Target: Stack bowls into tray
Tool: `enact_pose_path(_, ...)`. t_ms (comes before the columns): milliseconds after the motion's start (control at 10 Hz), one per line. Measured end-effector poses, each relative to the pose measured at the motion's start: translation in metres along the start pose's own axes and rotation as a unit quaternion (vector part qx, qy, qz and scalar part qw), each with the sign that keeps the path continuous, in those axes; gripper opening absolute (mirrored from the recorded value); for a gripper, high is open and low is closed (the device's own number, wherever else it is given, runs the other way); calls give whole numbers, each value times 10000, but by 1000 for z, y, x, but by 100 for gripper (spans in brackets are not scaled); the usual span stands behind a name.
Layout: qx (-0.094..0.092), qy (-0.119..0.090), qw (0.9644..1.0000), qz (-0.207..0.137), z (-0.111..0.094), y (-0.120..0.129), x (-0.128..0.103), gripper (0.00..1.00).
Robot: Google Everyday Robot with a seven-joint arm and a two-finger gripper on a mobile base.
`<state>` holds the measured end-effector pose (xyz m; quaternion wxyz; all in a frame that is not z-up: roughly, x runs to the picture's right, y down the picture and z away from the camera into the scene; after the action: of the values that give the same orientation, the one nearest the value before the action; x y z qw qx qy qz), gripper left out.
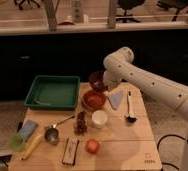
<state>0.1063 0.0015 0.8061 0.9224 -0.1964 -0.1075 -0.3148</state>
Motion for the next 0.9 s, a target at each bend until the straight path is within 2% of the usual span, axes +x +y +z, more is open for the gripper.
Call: enact_pose_path(900,68,-118,9996,-256,0,5,-3,2)
